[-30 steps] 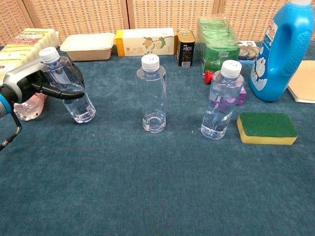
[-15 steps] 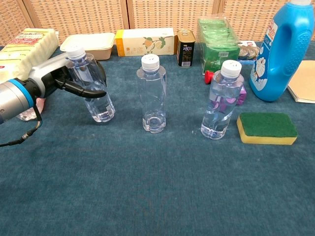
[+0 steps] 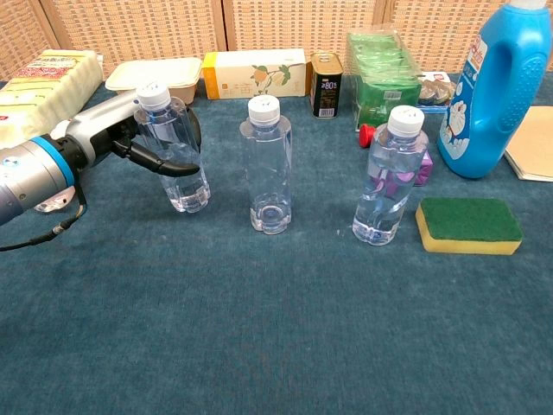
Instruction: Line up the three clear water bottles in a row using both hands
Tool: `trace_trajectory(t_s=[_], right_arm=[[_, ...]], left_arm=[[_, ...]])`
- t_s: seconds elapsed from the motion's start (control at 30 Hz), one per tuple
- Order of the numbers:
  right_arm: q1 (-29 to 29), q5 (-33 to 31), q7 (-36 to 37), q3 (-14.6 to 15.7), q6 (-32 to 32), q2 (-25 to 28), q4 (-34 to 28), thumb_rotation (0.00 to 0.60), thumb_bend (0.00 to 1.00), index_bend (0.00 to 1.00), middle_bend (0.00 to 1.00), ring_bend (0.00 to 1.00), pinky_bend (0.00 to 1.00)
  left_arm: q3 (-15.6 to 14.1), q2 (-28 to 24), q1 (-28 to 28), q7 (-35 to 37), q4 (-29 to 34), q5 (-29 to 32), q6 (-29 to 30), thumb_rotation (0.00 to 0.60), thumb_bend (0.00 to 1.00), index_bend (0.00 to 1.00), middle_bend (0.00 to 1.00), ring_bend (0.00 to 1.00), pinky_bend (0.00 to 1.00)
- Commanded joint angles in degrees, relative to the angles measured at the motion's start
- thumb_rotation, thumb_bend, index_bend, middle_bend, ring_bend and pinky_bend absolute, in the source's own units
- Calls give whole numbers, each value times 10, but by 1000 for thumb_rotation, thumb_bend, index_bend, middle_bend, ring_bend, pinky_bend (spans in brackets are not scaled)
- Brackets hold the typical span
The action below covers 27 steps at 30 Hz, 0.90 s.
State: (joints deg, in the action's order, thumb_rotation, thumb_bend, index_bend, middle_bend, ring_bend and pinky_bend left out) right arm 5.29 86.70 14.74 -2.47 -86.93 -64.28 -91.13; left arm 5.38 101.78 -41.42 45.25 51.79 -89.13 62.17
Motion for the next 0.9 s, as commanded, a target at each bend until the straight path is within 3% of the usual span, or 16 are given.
trace_trajectory(t_s=[0.03,0.3,0.7,0.8,0.9], right_arm=[[1,-3,-5,-2,6,-2,-2,600,0,106,35,0,171],[-3,-16,-12,-13,3,-5,4,600,0,106,34,0,166],[-8,-11,-3,-16,0,-1,4,600,0,106,34,0,164],[-9,-10,0,-16,0,0,4,600,0,106,34,0,164],[-10,-7,2,-16,0,2,3,600,0,106,32,0,164]], left_arm=[[-2,4,-7,9,-9,1,-12,600,217,603,553,418,507],[-6,20,-12,42,-36,9,-24,600,212,603,553,417,507],[-10,31,-13,33,-50,9,-16,600,208,603,539,395,485],[-12,30,-12,40,-51,7,-10,600,210,560,399,282,437],[-18,27,-13,52,-54,2,-12,600,211,350,201,146,361]])
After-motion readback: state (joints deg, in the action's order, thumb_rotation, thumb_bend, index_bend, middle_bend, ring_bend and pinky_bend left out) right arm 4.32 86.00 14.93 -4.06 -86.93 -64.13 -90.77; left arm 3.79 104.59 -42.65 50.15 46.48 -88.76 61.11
